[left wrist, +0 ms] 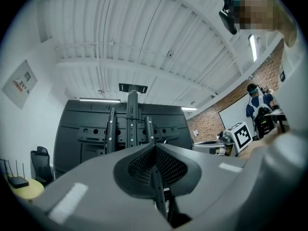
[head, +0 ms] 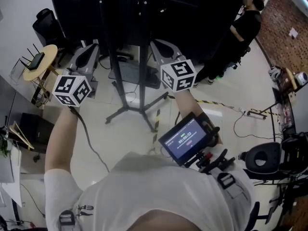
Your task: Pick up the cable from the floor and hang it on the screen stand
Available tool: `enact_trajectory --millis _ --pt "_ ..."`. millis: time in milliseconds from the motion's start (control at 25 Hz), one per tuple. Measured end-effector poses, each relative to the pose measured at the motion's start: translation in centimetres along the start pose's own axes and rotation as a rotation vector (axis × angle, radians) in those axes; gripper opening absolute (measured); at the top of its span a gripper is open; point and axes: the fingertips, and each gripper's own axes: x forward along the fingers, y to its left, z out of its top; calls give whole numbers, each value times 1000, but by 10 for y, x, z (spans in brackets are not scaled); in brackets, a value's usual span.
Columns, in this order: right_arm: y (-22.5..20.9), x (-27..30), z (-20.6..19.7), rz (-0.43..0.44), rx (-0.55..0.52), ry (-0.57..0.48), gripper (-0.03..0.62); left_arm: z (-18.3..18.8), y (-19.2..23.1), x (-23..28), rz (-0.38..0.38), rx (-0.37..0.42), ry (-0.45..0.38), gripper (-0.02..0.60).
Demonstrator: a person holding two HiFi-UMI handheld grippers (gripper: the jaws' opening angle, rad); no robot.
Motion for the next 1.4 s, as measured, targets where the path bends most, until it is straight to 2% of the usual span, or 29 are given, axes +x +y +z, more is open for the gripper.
enact_trajectory --millis 360,600,760,960,1160,1400 --pt "68 -52 -26 23 24 54 14 -45 -37 -57 0 -31 59 2" --pt "95 -84 -63 77 65 91 14 -93 -66 -84 33 -51 136 2" --pt "116 -94 -88 120 89 115 14 -119 -68 -107 79 -69 163 2" --pt "123 -115 -109 145 121 131 14 -146 -82 -125 123 -85 207 2" --pt "131 -132 -125 161 144 153 14 -165 -99 -143 155 -63 230 2" --pt "129 -147 -141 156 172 188 14 -183 -110 -151 177 -69 254 2"
